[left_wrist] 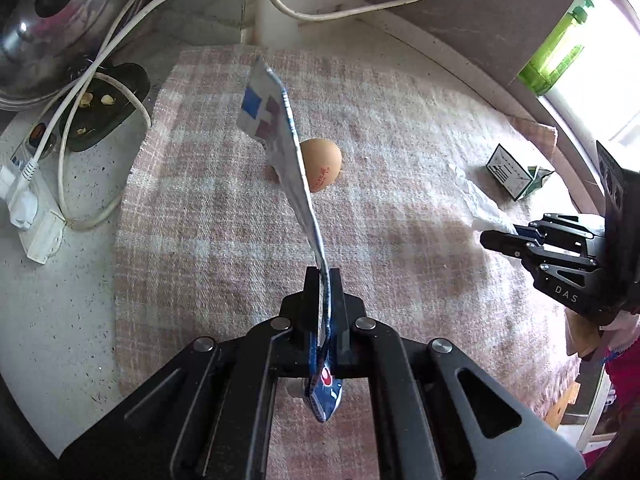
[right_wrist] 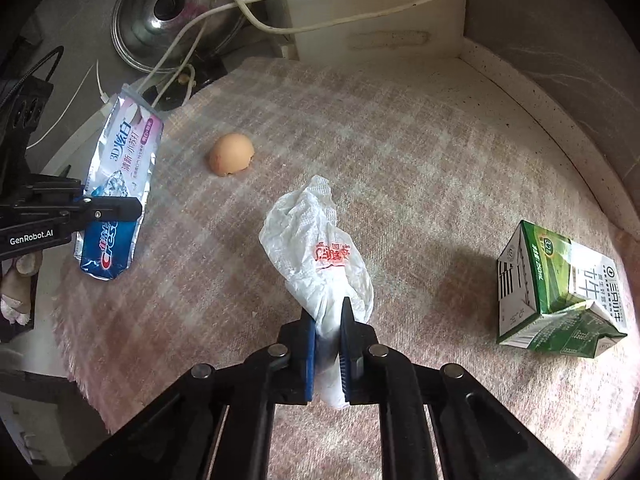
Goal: Collect trash
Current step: 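Carry the toothpaste tube and white bag down over the blue basket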
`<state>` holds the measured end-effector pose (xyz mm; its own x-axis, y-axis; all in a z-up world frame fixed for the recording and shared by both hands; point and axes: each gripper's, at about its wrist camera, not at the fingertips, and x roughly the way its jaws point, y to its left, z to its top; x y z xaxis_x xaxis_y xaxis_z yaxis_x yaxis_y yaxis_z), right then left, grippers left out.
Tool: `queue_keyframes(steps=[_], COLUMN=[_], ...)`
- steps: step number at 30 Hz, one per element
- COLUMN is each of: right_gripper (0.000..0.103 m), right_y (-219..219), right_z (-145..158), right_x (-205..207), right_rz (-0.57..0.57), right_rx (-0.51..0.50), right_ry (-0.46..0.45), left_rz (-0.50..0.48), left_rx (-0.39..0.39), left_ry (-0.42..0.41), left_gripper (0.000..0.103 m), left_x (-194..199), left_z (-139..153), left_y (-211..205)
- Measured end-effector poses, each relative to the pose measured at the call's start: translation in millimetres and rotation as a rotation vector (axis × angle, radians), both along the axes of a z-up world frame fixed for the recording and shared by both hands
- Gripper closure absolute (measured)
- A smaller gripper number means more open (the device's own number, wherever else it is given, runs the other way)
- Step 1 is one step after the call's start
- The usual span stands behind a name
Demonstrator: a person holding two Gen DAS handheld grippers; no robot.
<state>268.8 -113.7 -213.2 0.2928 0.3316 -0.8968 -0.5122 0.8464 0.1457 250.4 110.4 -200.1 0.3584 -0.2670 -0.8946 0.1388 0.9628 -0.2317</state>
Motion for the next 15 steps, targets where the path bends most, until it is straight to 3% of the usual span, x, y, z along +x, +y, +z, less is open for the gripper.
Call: queue_keyframes(steps=[6, 15], right_gripper=[0.096, 0.096], right_y=[-9.9, -24.2], right_z=[15.2, 33.9], right_x=[-31.4, -89.2], right_rz=[-0.026, -0.102], right_rx=[0.079, 0.158], right_ry=[0.014, 0.026], left_rz=[-0.031, -0.070], left_rx=[-0.058, -0.060], left_ry=[-0.035, -0.069], left_gripper=[0.102, 0.102], left_x=[-25.3, -81.7], left_z=[15.4, 22.6], left_y=[-18.9, -35.9])
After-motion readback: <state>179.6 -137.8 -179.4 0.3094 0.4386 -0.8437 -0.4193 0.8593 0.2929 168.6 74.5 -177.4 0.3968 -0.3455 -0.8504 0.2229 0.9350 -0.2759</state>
